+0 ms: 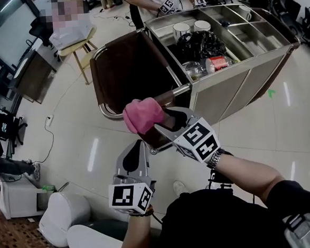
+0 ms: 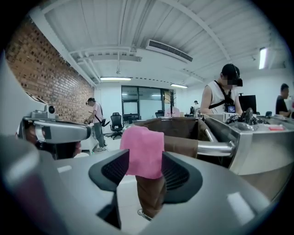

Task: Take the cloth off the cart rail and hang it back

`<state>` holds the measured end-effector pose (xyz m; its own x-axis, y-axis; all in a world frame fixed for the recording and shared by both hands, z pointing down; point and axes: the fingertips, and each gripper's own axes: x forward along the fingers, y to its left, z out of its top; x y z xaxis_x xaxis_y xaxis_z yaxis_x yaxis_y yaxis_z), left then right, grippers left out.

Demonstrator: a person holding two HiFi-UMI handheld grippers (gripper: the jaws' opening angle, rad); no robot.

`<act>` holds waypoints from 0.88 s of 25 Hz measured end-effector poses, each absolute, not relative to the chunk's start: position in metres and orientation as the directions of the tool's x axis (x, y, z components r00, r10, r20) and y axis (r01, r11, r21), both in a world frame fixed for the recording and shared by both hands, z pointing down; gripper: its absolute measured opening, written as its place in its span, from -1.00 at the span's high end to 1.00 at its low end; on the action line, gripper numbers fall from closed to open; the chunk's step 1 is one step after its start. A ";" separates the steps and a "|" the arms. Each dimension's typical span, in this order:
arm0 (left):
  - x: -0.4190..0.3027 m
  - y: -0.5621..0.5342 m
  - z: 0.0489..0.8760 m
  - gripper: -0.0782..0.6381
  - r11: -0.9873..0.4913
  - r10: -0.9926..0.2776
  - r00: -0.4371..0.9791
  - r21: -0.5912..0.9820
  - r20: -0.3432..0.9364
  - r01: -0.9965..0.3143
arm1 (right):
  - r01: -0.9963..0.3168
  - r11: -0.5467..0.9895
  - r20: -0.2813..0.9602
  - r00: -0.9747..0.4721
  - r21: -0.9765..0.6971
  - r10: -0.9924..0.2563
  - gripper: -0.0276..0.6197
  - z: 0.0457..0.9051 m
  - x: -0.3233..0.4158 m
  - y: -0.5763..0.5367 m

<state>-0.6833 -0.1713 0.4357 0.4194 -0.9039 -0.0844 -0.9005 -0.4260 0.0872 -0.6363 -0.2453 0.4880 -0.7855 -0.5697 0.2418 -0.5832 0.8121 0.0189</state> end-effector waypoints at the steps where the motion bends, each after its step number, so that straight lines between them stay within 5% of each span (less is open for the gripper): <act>1: -0.687 -0.175 0.437 0.77 -0.427 -0.903 0.421 0.091 -0.083 -0.900 | -0.589 0.808 0.252 -0.780 0.013 -0.573 0.24 0.493 -0.639 -0.250; 12: -0.709 -0.197 0.447 0.77 -0.429 -0.903 0.425 0.110 -0.059 -0.896 | -0.601 0.799 0.297 -0.768 -0.027 -0.568 0.30 0.519 -0.657 -0.277; 16: -0.709 -0.199 0.448 0.77 -0.423 -0.906 0.419 0.114 -0.061 -0.899 | -0.598 0.802 0.282 -0.771 -0.007 -0.572 0.83 0.514 -0.656 -0.273; 22: -0.696 -0.187 0.444 0.77 -0.417 -0.909 0.412 0.108 -0.065 -0.903 | -0.577 0.817 0.250 -0.791 0.002 -0.559 0.88 0.500 -0.647 -0.255</act>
<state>-0.6959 -0.1871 0.4438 0.4120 -0.9089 -0.0646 -0.9026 -0.4168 0.1081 -0.6468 -0.2552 0.5002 -0.7905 -0.5590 0.2502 -0.5770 0.8168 0.0019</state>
